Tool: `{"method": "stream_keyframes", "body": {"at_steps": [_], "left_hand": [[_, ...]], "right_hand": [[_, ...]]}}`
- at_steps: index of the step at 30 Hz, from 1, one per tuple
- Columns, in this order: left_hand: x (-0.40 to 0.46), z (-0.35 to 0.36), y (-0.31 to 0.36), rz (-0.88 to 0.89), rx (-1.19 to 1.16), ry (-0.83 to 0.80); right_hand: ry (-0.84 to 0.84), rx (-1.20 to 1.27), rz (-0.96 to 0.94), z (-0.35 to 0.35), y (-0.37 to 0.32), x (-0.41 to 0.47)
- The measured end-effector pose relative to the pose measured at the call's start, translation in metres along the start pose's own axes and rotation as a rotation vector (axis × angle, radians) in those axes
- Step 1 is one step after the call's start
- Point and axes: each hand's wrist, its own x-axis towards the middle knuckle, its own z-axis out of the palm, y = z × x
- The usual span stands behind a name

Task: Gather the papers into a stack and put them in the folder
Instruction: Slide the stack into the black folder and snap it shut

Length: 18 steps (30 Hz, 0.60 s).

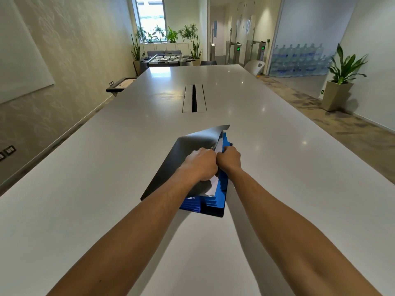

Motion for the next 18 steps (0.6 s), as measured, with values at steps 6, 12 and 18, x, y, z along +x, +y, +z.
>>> {"method": "stream_keyframes", "body": {"at_steps": [6,12,18], "left_hand": [[0.001,0.03,0.01,0.042,0.101,-0.008],[0.001,0.059,0.017,0.08,0.133,0.002],[-0.002,0.08,0.011,0.038,0.215,0.08]], "right_hand": [[-0.017,-0.015,-0.07,-0.019,0.026,-0.006],[0.138,-0.096,-0.183,-0.031,0.039,-0.01],[0.266,-0.39,-0.141,-0.036,0.051,-0.014]]}}
